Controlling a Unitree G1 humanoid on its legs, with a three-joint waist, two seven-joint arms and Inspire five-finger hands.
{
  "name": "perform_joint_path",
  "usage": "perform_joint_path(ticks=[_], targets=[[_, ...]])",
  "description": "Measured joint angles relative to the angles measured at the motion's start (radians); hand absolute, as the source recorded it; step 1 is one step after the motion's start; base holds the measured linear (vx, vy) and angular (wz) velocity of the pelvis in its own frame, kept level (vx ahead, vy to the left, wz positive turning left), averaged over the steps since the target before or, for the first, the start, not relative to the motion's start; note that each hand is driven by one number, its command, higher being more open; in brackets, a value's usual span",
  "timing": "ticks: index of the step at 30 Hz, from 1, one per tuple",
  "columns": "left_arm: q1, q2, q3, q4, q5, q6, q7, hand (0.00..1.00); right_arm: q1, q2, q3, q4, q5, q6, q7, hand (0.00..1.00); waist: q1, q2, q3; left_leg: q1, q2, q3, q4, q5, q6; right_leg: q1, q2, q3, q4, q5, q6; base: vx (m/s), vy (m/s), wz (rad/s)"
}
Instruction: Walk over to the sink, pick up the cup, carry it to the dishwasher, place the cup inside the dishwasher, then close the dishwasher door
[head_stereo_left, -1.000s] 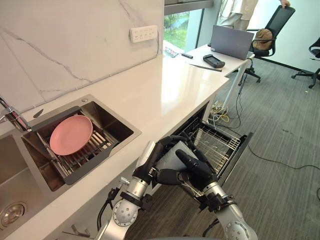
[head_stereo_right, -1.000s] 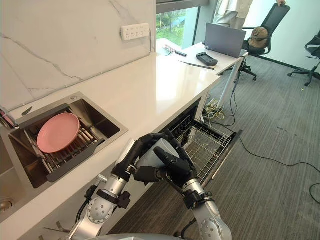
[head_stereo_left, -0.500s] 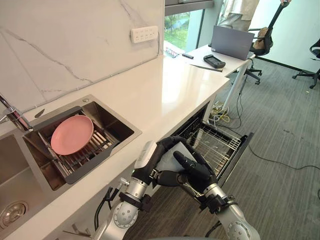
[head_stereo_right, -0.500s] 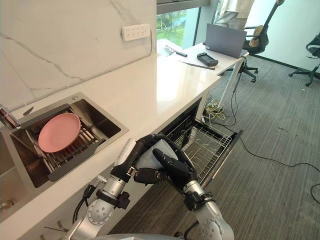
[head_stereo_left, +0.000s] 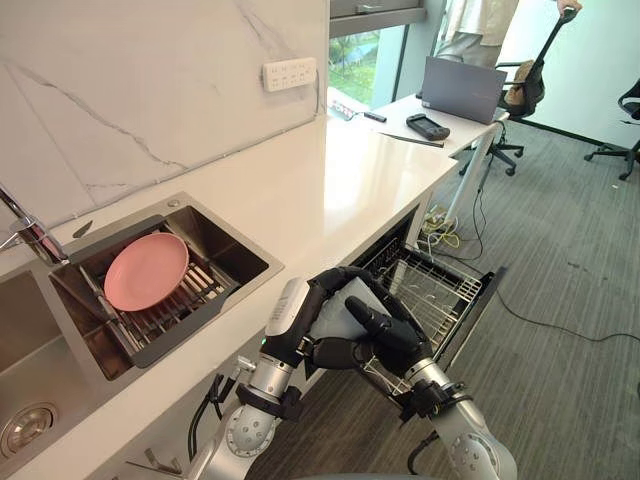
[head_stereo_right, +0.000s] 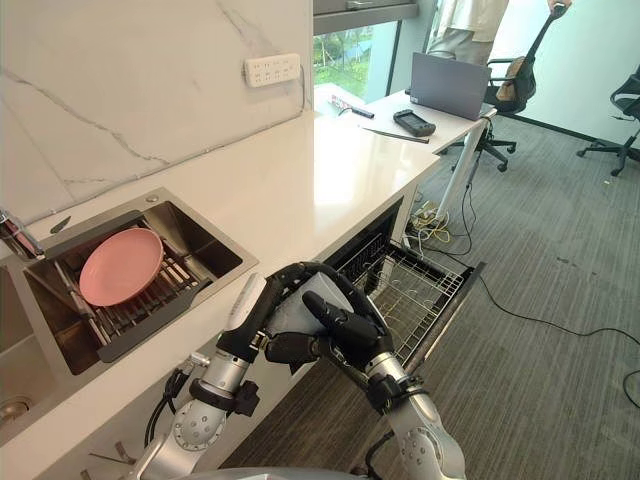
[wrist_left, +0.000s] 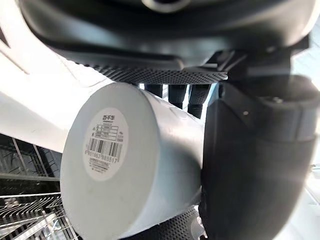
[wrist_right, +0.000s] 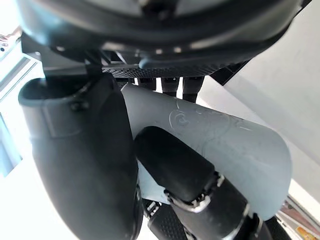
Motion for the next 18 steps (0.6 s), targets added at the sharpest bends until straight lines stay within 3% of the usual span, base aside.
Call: perform_joint_path(ticks=[8,18], targets=[[0.003,-0.037,0.094,-0.089,0.021,-0.042,0.071,1.00,-0.015,0.057,-0.017,-0.002,0.005,-0.002,0.012,0.00,0.003,0.002,0.002,-0.004,0.000,-0.006,-0.003,0.000,0.000,0.000,0.000,-0.008,0.001,-0.001,0.000,0.00,-0.002,0.02],[0.003,-0.066,0.113,-0.104,-0.012,-0.063,0.065,1.00,-0.016,0.097,-0.027,-0.009,0.005,-0.050,0.001,0.00,0.003,0.006,0.006,-0.014,0.001,-0.011,-0.009,0.000,0.000,-0.010,-0.001,-0.014,0.002,-0.005,0.000,0.00,-0.001,0.02]])
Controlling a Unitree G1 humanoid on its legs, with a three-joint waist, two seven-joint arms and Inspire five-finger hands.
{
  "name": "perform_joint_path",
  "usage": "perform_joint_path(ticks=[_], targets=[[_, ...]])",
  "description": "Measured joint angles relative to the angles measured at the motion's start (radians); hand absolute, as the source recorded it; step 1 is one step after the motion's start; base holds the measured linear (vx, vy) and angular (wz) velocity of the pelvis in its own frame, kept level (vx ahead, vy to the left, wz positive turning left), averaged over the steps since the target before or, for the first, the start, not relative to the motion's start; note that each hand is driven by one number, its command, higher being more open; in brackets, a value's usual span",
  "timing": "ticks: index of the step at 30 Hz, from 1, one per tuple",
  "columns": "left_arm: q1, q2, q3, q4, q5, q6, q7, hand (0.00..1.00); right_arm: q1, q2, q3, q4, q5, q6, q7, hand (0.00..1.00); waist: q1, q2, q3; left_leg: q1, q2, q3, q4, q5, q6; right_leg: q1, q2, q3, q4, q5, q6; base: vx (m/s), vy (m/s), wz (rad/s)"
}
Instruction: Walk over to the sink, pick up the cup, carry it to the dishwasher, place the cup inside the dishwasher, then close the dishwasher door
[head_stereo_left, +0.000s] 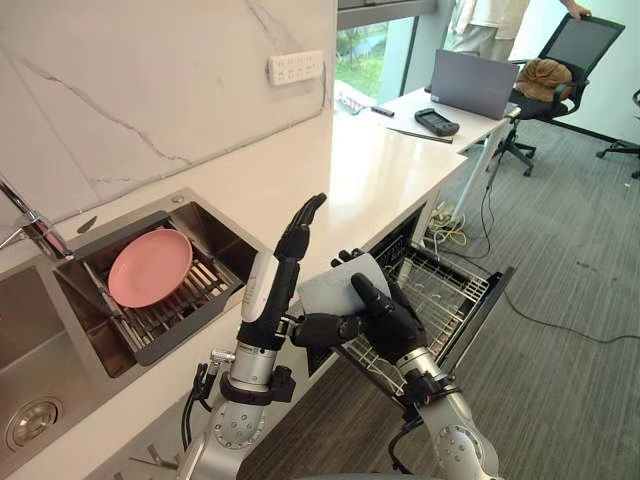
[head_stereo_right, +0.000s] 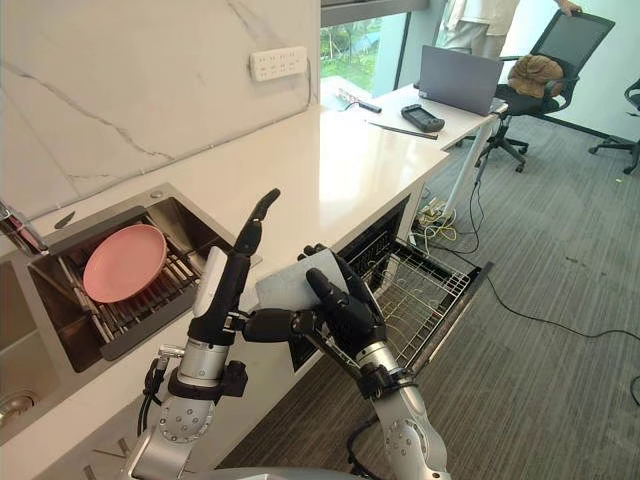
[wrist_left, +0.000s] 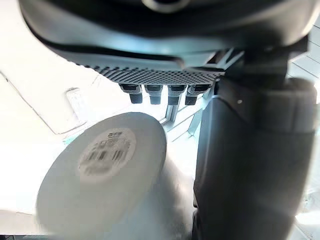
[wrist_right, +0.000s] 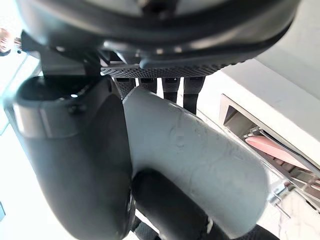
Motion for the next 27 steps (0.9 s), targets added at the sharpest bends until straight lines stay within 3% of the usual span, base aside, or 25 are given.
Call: perform_joint_path(ticks=[12,18,23,27], targets=[[0.036,-0.042,0.127,0.000,-0.401,0.010,-0.234,1.00,0.012,-0.038,-0.163,-0.049,-0.005,-0.100,-0.049,0.00,0.000,0.003,0.006,-0.001,-0.001,0.006,-0.004,-0.002,-0.002,-0.005,0.000,0.008,0.000,-0.003,0.001,0.00,0.000,-0.01],[0.065,-0.026,0.092,0.009,-0.537,0.038,-0.408,1.00,0.011,-0.070,-0.215,-0.086,-0.030,-0.156,-0.083,0.00,0.000,-0.002,0.010,0.001,0.002,0.015,-0.003,-0.005,-0.006,-0.008,-0.001,0.017,0.000,-0.003,0.001,0.00,0.000,-0.05],[0.075,-0.013,0.051,0.058,-0.648,0.080,-0.557,1.00,0.010,-0.100,-0.258,-0.086,-0.093,-0.157,-0.110,0.00,-0.002,-0.003,0.015,-0.002,0.004,0.021,-0.002,-0.007,-0.008,-0.014,0.001,0.023,0.000,-0.002,0.001,-0.01,-0.009,-0.03],[0.098,0.001,0.006,0.136,-0.655,0.140,-0.616,1.00,0.000,-0.123,-0.263,-0.087,-0.100,-0.156,-0.121,0.00,-0.003,-0.004,0.016,-0.007,0.009,0.037,0.013,-0.019,-0.011,-0.019,0.006,0.039,0.000,-0.002,0.001,-0.02,-0.013,-0.13]])
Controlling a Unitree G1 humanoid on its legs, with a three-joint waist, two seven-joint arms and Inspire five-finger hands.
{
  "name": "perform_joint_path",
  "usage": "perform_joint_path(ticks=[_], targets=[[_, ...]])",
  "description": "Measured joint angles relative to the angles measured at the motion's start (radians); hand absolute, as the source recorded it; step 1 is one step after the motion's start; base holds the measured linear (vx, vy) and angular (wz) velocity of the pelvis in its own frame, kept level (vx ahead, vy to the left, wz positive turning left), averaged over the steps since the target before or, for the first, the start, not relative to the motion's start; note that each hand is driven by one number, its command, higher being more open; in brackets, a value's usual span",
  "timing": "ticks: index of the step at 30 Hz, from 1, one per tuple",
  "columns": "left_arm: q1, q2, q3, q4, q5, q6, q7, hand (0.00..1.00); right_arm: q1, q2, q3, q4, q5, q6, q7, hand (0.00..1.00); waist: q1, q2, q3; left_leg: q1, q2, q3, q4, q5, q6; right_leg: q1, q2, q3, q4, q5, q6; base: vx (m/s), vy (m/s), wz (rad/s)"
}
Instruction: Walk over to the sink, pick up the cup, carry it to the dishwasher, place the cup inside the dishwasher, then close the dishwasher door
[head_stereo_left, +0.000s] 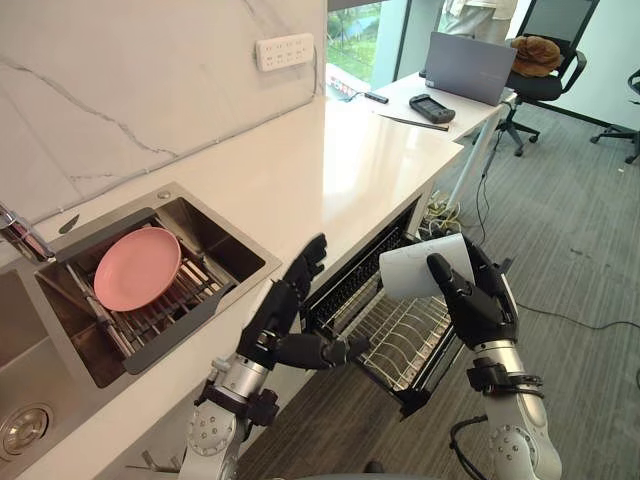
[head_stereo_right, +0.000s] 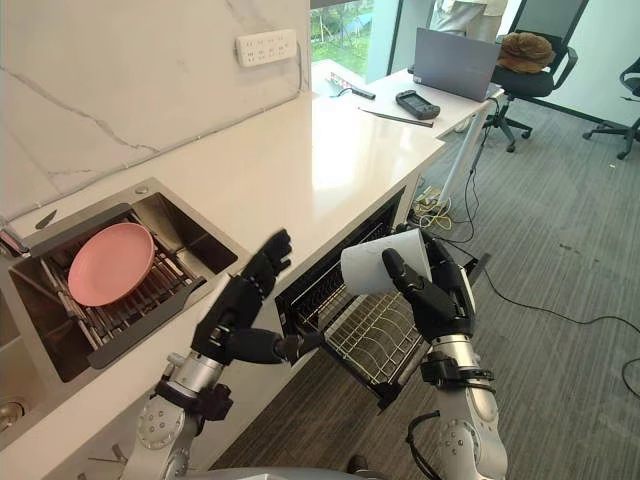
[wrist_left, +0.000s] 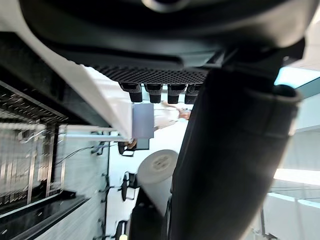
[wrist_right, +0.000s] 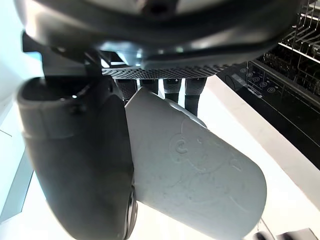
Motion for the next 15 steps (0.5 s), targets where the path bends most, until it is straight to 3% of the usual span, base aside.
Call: perform_joint_path(ticks=[8,15], targets=[[0.050,0.001,-0.074,0.129,0.004,0.094,0.038,1.00,0.003,0.001,0.001,-0.002,-0.065,0.002,-0.013,0.00,0.000,-0.004,0.003,-0.007,0.006,0.013,0.016,-0.013,-0.002,-0.005,0.004,0.010,0.000,0.000,0.000,-0.01,-0.006,-0.03],[0.061,-0.003,-0.016,0.416,0.003,0.116,0.123,1.00,0.018,-0.010,0.001,0.072,-0.240,-0.001,-0.036,0.00,0.003,-0.012,0.008,-0.008,0.008,0.012,0.016,-0.013,-0.002,-0.004,0.004,0.007,0.005,-0.001,0.001,-0.04,-0.023,0.01]])
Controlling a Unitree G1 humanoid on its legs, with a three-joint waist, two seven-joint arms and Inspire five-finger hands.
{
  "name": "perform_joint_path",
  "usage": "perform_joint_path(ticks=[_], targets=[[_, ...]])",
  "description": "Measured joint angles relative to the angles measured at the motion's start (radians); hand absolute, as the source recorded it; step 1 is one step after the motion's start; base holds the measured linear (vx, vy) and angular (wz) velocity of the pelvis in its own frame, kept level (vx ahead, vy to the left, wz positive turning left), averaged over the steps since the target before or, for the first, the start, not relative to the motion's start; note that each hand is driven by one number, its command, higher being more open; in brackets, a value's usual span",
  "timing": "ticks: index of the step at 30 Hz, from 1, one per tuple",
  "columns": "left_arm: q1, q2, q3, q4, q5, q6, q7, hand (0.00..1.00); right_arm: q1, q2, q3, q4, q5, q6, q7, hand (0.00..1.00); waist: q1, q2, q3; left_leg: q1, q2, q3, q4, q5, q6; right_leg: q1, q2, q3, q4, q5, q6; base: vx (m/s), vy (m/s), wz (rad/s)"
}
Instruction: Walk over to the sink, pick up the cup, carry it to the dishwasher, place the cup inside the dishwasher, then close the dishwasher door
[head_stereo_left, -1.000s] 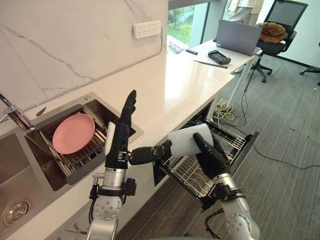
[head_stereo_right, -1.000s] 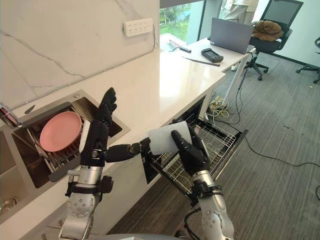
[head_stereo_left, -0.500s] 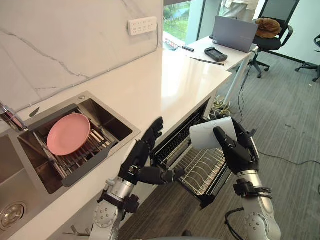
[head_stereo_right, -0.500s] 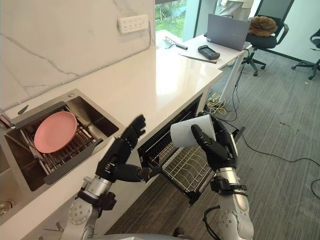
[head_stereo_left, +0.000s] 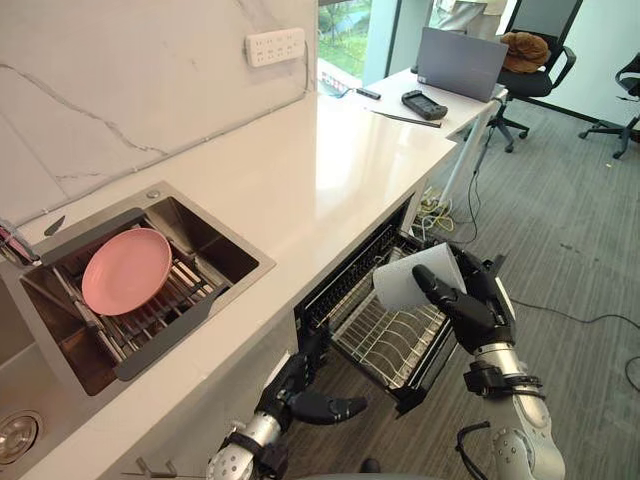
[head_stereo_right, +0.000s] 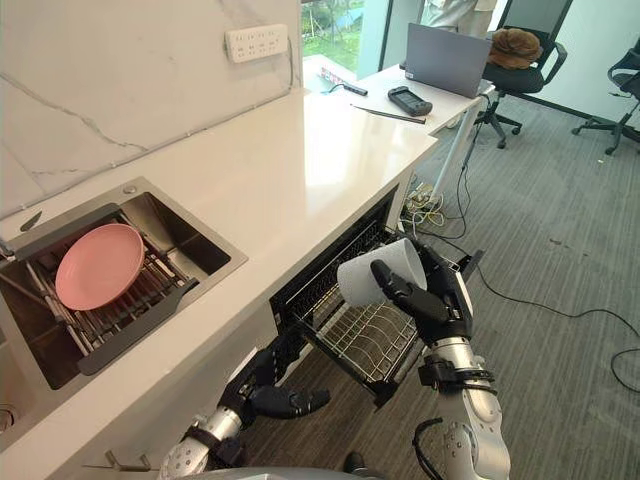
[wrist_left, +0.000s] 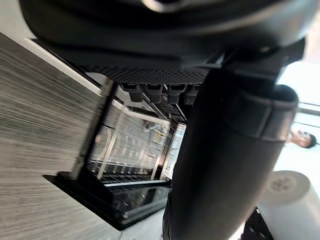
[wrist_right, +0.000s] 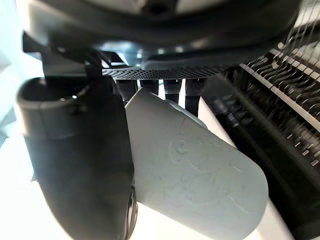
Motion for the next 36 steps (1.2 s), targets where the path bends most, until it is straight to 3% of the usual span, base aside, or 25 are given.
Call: perform_joint_path(ticks=[6,14,16,21,24,30,36], targets=[[0.001,0.014,0.105,0.267,0.015,-0.003,0.043,1.00,-0.008,-0.076,0.000,0.201,-0.155,0.001,-0.034,0.00,-0.001,0.002,-0.001,0.000,-0.008,-0.027,-0.001,0.003,0.003,0.000,-0.010,-0.027,0.022,-0.017,0.009,-0.02,-0.010,0.12],[-0.021,0.032,0.189,0.399,0.080,-0.050,0.079,1.00,-0.079,-0.165,0.001,0.358,-0.347,0.001,-0.074,0.00,0.007,0.003,0.010,-0.011,-0.026,-0.052,0.002,0.012,0.015,-0.008,-0.025,-0.049,0.045,-0.023,0.017,-0.04,0.004,0.10],[-0.030,0.034,0.200,0.411,0.093,-0.053,0.082,1.00,-0.110,-0.182,0.005,0.386,-0.381,0.000,-0.089,0.00,0.007,0.001,0.031,-0.027,-0.027,-0.058,0.016,0.013,0.016,-0.025,-0.031,-0.052,0.068,-0.028,0.018,-0.08,0.006,0.10],[-0.110,0.061,0.210,0.443,0.097,-0.052,0.087,1.00,-0.280,-0.241,0.021,0.501,-0.422,0.000,-0.175,0.00,0.016,-0.007,0.162,-0.152,-0.020,-0.086,0.135,0.002,0.024,-0.116,-0.044,-0.069,0.134,-0.026,0.012,-0.16,-0.014,0.16],[-0.137,0.062,0.218,0.445,0.095,-0.051,0.100,1.00,-0.360,-0.269,0.042,0.555,-0.440,-0.007,-0.206,0.00,0.028,-0.007,0.208,-0.219,-0.011,-0.095,0.184,-0.003,0.026,-0.153,-0.040,-0.077,0.131,-0.008,0.006,-0.15,-0.026,0.10],[-0.189,0.063,0.220,0.472,0.073,-0.054,0.111,1.00,-0.497,-0.332,0.067,0.673,-0.466,-0.034,-0.235,0.00,0.050,-0.001,0.262,-0.291,-0.004,-0.105,0.222,-0.003,0.027,-0.197,-0.036,-0.086,0.117,0.017,-0.001,-0.08,-0.008,0.06],[-0.239,0.049,0.217,0.501,0.039,-0.062,0.121,1.00,-0.628,-0.403,0.099,0.732,-0.533,-0.050,-0.237,0.00,0.055,0.026,0.315,-0.350,-0.005,-0.119,0.241,0.001,0.032,-0.238,-0.035,-0.100,0.109,0.031,-0.002,-0.01,-0.002,0.06]])
